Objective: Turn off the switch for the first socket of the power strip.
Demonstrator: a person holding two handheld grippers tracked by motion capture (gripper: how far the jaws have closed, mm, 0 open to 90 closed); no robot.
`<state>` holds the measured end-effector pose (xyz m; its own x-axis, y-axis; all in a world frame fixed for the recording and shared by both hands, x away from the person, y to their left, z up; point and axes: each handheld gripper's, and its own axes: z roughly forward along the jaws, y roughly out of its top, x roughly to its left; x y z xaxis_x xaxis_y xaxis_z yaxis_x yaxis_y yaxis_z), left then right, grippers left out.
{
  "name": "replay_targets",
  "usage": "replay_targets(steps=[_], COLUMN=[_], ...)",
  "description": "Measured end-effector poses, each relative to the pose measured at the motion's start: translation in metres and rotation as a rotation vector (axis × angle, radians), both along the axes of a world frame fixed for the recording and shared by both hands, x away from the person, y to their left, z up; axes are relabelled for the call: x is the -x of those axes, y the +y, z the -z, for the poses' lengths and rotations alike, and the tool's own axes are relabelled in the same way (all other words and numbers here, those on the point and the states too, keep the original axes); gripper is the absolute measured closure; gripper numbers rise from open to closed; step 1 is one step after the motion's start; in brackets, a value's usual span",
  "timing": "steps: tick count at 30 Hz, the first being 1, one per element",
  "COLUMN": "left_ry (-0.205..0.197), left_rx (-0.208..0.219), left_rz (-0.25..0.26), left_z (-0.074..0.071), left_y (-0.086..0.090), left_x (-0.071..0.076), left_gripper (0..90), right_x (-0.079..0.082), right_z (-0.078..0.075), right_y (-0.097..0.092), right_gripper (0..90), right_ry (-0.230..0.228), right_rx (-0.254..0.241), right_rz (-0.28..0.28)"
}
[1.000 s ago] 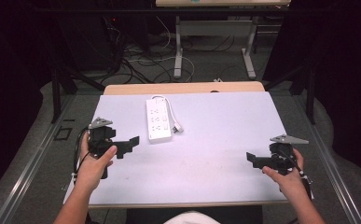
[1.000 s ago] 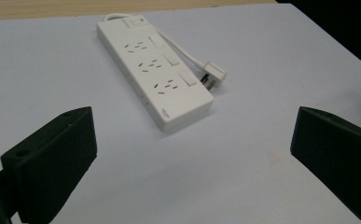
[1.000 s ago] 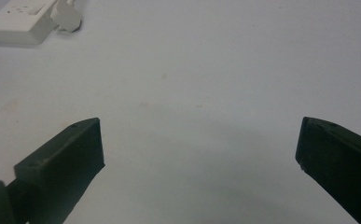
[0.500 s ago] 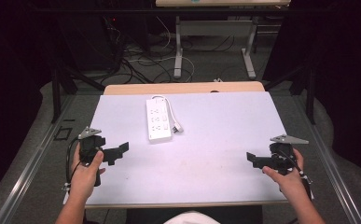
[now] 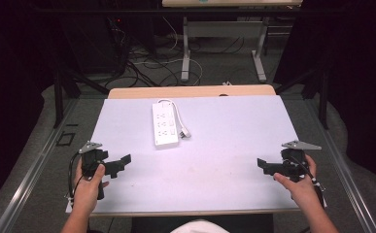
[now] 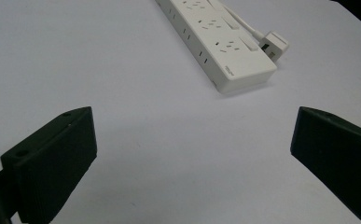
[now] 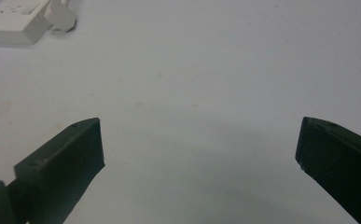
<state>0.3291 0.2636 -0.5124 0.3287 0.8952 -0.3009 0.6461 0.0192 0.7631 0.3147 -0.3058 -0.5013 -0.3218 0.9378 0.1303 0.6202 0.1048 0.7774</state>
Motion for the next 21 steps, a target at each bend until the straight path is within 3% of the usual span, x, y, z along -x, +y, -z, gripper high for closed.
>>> replay_targets(steps=[4,8,21], left_ry=[-0.012,-0.021,0.004], left_rx=[0.017,0.004,-0.001], left_rz=[-0.007,-0.002,-0.015], left_z=[0.008,0.014,0.024], left_y=[0.001,0.000,0.000], left_x=[0.000,-0.002,-0.003], left_gripper=[0.0,0.1,0.8], right_x=[-0.001,-0.001,-0.002], right_z=[0.001,0.003,0.006], right_y=[0.000,0.000,0.000], right_gripper=[0.6,0.6,0.6], right_ry=[0.002,0.001,0.006], right_rx=[0.001,0.004,0.005], right_rz=[0.001,0.003,0.003])
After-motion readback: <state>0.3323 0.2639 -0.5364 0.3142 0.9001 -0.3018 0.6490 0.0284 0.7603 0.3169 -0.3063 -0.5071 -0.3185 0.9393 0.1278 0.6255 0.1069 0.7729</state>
